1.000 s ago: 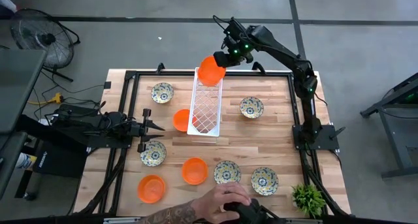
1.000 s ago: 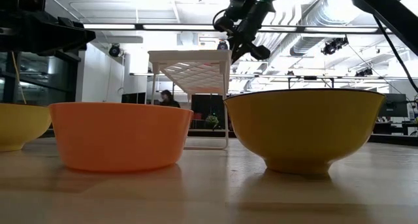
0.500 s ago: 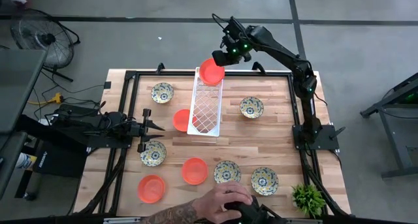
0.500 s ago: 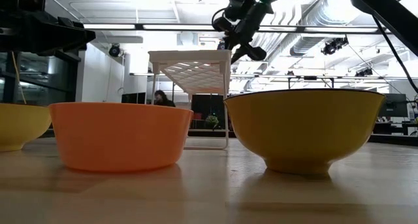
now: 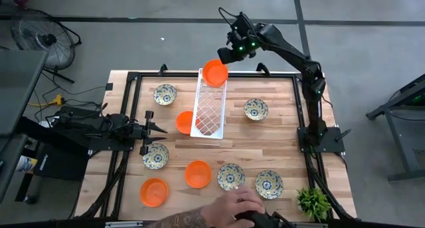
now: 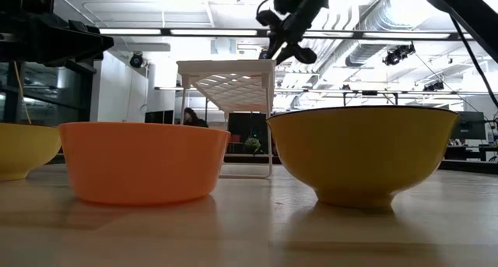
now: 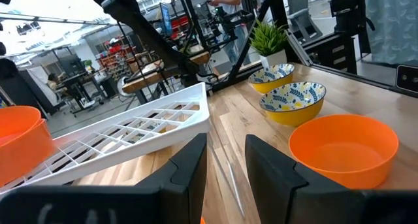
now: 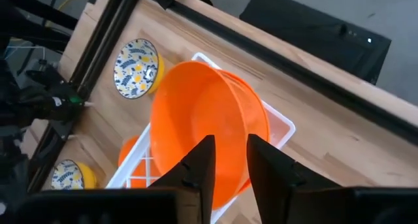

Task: Pick & Place Mini bowls
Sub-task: Stack the orange bowl on the orange bowl on the shelf, then put the white and yellow bowl on the shelf

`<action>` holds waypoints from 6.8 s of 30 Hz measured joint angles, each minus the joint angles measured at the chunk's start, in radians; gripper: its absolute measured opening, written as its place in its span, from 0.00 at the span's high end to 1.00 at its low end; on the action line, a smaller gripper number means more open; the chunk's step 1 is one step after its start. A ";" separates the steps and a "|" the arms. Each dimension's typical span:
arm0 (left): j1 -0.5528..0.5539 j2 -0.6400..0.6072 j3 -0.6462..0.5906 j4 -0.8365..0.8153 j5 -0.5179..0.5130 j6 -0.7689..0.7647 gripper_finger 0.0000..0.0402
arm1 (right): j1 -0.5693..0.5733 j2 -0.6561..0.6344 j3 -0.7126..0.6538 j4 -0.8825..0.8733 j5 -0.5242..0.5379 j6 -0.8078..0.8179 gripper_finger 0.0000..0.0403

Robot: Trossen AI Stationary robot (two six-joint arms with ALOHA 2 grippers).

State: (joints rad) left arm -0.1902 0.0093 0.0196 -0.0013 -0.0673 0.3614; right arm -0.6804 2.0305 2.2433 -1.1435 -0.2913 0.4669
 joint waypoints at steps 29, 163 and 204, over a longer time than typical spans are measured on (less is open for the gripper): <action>0.000 0.000 0.000 0.000 0.000 0.000 0.75 | 0.052 -0.062 0.000 0.116 -0.088 -0.812 1.00; 0.000 0.000 0.000 0.001 -0.001 0.000 0.75 | -0.048 -0.597 -1.231 0.242 0.127 -0.194 0.94; 0.000 0.000 0.000 0.001 -0.001 0.000 0.75 | -0.038 -0.529 -1.390 0.382 0.166 0.047 0.76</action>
State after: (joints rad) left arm -0.1902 0.0094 0.0196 -0.0006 -0.0681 0.3615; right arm -0.7183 1.5013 0.8528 -0.7613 -0.1252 0.5143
